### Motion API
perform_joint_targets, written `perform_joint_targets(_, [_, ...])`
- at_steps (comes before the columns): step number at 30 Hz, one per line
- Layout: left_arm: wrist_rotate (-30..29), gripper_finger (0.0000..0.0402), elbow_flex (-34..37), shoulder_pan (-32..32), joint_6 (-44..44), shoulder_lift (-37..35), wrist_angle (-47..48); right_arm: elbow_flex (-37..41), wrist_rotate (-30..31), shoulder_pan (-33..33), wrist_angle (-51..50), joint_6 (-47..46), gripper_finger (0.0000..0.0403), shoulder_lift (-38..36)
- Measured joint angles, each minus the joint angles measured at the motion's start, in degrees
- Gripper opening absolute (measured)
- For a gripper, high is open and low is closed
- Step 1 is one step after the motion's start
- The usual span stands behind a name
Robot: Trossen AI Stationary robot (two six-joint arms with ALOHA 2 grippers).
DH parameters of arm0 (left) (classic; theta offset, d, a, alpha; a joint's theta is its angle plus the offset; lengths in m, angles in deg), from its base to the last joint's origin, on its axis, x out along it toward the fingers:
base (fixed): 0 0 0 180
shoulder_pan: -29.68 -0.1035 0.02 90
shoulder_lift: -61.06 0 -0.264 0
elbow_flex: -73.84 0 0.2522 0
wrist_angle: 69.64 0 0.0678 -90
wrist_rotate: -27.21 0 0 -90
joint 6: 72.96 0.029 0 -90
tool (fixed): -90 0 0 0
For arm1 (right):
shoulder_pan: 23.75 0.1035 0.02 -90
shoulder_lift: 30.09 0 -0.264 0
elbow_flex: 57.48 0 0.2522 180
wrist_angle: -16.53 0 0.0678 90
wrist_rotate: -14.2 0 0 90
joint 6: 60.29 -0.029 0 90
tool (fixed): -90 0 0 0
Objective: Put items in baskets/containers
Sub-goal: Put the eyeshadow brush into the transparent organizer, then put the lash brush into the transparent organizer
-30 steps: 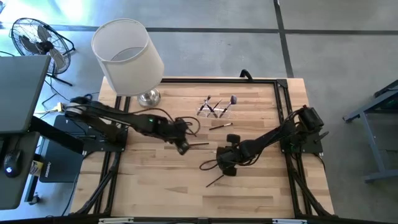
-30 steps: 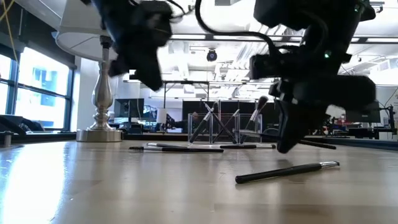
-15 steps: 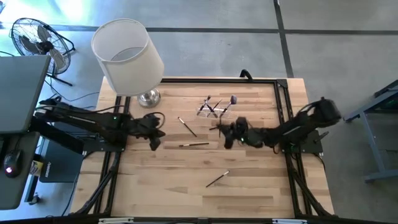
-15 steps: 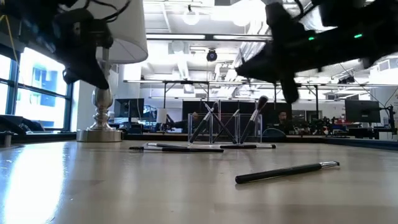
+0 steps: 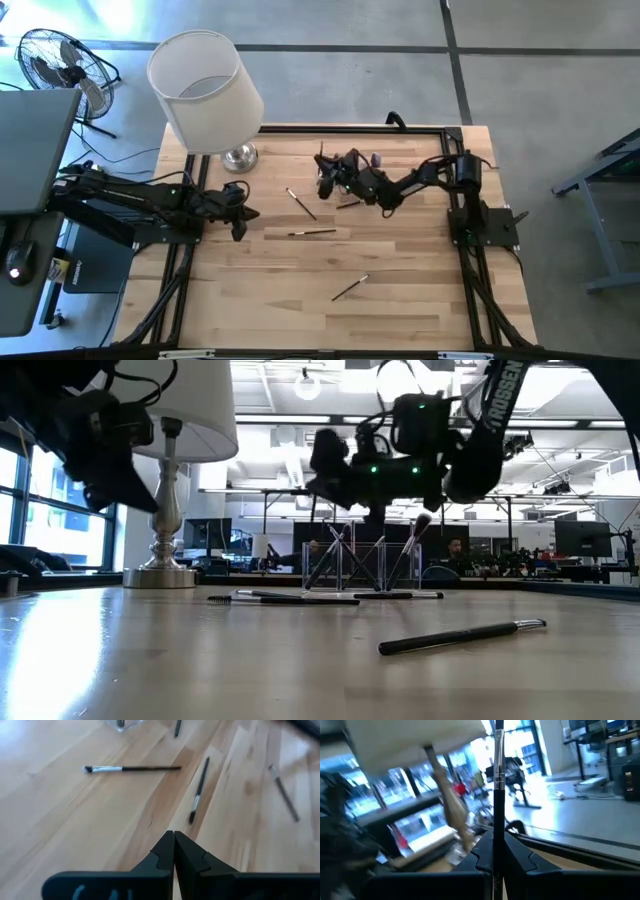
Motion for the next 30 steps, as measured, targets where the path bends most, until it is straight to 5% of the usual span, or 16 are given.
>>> perform_joint_targets(9, [-0.2, 0.0001, 0.0, 0.0, 5.1, -0.1, 0.5, -5.3, -3.7, -3.5, -19.0, 2.9, 0.0016, 0.1])
perform_joint_targets(18, [-2.8, 0.0001, 0.0, 0.0, 5.3, -0.1, 1.5, -6.3, -3.2, -3.4, -21.5, 4.8, 0.0076, -0.7])
perform_joint_targets(25, [-4.8, 0.0001, 0.0, 0.0, 5.3, -0.1, 1.8, -6.2, -2.2, -3.3, -27.3, 10.6, 0.011, -8.4])
perform_joint_targets(30, [-7.0, 0.0001, 0.0, 0.0, 5.4, 0.0, 1.8, -6.3, -7.0, -3.1, -42.3, 9.7, 0.0115, -18.6])
